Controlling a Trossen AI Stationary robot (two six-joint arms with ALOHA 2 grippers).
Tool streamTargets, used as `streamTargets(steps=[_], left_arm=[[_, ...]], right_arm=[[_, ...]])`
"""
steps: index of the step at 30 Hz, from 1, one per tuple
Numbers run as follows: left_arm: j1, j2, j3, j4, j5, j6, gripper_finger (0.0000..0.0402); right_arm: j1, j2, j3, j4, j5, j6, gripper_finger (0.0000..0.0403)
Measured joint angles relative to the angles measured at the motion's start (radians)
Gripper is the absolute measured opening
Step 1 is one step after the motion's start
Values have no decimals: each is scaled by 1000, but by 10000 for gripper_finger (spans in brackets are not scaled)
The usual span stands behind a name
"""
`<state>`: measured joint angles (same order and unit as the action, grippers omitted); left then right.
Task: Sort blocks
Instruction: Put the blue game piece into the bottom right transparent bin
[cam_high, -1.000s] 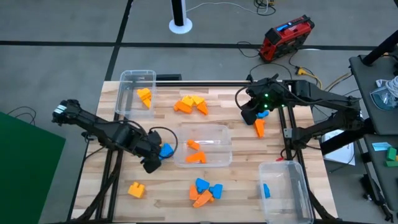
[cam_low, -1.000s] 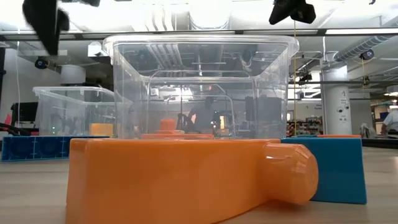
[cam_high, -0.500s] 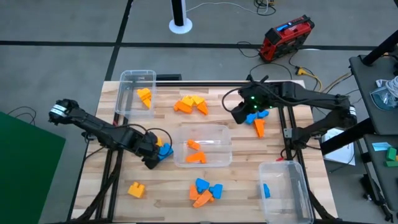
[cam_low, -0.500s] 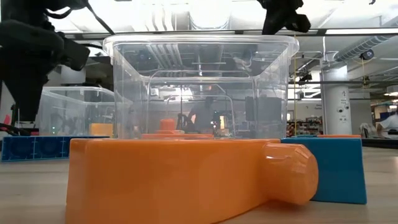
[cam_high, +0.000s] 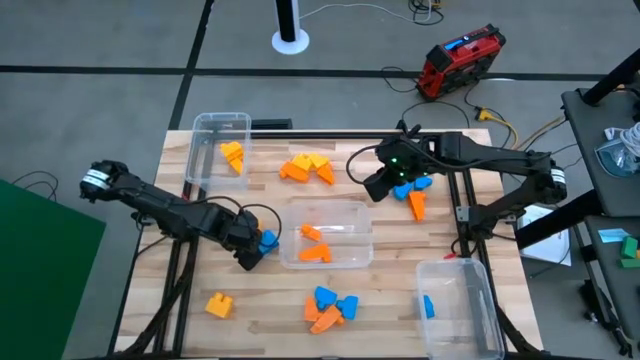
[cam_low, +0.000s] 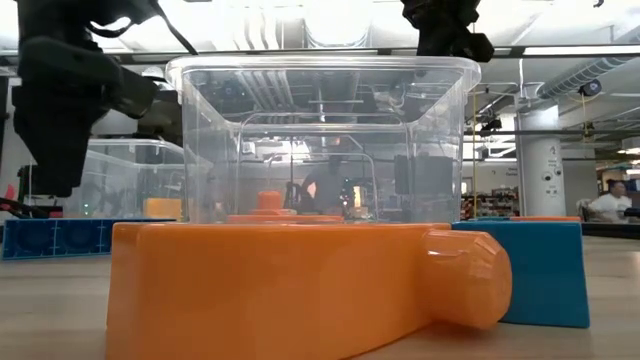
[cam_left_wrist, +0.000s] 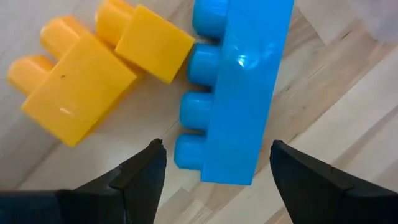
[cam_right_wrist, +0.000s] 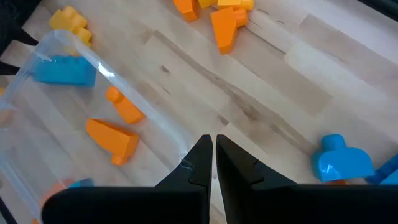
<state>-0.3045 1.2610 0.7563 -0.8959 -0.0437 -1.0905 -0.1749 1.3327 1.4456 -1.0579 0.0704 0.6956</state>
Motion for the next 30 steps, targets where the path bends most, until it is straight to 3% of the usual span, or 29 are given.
streamTargets(steps=[7,18,30], left_arm=[[0,56,0,35,13,8,266],[0,131,0,57,17,79,318],[0,269,-13,212,29,158,313]], right_arm=[[0,0,0,0,0,0,13],[0,0,1,0,0,1,13],[0,-1,1,0,0,5,13]])
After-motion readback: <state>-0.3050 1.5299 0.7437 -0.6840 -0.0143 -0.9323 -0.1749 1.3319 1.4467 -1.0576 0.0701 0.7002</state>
